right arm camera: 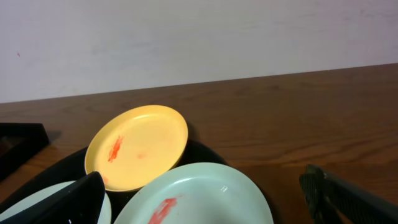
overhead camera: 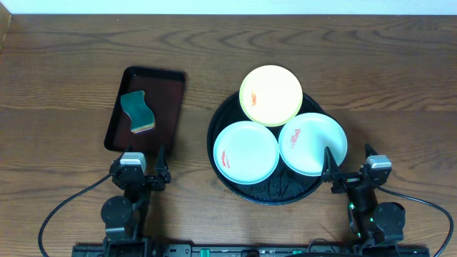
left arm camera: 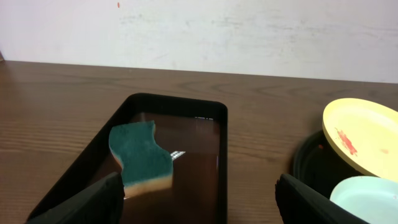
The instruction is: Clean dirty plates on tray and stack at the side
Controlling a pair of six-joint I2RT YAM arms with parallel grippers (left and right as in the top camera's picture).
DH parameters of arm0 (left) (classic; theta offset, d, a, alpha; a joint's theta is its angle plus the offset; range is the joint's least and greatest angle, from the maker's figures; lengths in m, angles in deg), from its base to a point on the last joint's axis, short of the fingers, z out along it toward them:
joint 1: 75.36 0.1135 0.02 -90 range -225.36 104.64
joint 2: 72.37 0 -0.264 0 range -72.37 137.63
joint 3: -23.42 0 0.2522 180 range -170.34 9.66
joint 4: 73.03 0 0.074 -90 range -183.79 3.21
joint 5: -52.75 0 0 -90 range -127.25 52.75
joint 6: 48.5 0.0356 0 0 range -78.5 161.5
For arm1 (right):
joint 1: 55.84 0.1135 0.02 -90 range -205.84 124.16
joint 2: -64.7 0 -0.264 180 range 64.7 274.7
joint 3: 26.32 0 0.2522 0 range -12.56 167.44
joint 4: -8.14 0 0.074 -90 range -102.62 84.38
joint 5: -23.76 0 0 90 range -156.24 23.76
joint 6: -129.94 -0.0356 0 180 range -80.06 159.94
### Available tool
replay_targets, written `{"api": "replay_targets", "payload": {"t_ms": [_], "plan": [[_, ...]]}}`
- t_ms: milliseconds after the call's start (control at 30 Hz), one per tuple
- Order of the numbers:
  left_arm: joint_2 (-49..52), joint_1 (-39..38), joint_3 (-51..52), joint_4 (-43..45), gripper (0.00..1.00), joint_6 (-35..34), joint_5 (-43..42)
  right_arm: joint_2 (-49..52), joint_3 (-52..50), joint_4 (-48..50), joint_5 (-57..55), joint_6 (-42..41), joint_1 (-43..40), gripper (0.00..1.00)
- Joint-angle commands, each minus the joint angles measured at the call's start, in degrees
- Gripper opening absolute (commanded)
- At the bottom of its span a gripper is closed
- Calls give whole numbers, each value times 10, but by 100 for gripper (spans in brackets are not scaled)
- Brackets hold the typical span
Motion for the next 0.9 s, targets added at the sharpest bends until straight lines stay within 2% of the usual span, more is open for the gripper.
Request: {"api": "replay_targets", "payload": {"t_ms": [0,700,733,833,867], "plan": [[1,-3,11,-18,79,6,-6,2,-2,-1,-3,9,-3,99],[1,-3,11,-4,79,2,-9,2,-2,-1,-4,9,-3,99],[1,-3,11,18,79,-19,-32,2,-2,-1,-4,9,-3,99],[1,-4,11,93,79,-140,-193,2,-2,-1,-4,9,-3,99],[0,-4,11,150,79,-176,-257,2,-2,-1,-3,9,-3,99]]}}
